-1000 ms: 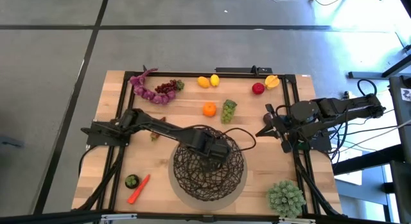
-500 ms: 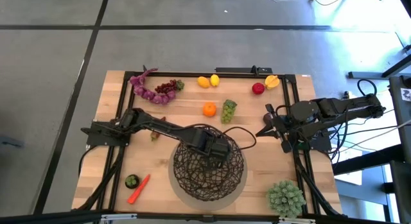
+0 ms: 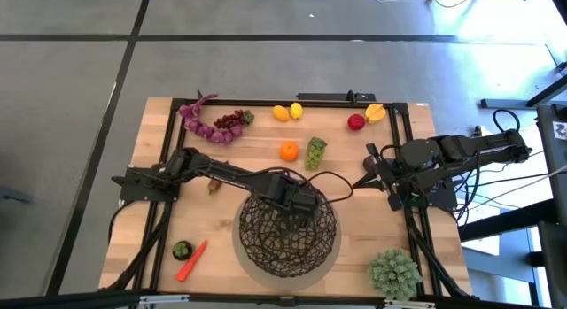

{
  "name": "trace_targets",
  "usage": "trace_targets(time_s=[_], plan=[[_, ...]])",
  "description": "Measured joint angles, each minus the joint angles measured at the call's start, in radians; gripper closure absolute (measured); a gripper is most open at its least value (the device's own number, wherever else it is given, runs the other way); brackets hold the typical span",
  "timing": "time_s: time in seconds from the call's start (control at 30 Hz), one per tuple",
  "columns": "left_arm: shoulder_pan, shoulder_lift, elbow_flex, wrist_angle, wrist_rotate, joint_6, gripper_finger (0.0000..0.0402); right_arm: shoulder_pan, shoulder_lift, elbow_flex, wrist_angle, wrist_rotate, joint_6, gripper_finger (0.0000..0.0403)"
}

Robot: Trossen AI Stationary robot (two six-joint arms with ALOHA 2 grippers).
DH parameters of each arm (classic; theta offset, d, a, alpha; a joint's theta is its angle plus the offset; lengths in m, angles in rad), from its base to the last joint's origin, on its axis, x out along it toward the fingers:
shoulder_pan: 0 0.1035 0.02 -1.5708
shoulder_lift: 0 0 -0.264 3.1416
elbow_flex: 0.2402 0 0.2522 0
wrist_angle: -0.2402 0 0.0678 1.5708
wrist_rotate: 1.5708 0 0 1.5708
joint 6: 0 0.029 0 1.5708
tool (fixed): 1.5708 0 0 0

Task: Build produce basket
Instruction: Put the pear into the mesh basket, then put the mangosteen into the mesh basket

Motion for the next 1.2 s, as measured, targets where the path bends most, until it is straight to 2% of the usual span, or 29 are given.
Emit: trace_targets(time_s=[0.53,0.67,0.9,1.07,1.2], plan=[[-0.001,-0.111,0.002,-0.084,-0.063,-0.022,0.0335,0.000,-0.002,0.000,0.002,0.006,0.000,0.0396],[-0.009,-0.147,0.000,-0.111,-0.113,-0.065,0.0332,0.000,-0.008,0.009,-0.013,0.052,0.034,0.0396],[-0.035,-0.237,0.000,-0.150,-0.146,-0.187,0.0335,0.000,0.043,0.202,-0.240,0.139,0.076,0.0401],[-0.080,-0.302,0.002,-0.208,-0.149,-0.294,0.0332,0.000,0.134,0.355,-0.442,0.142,0.075,0.0401],[-0.133,-0.345,0.001,-0.309,-0.141,-0.459,0.0334,0.000,0.207,0.441,-0.568,0.141,0.074,0.0402]])
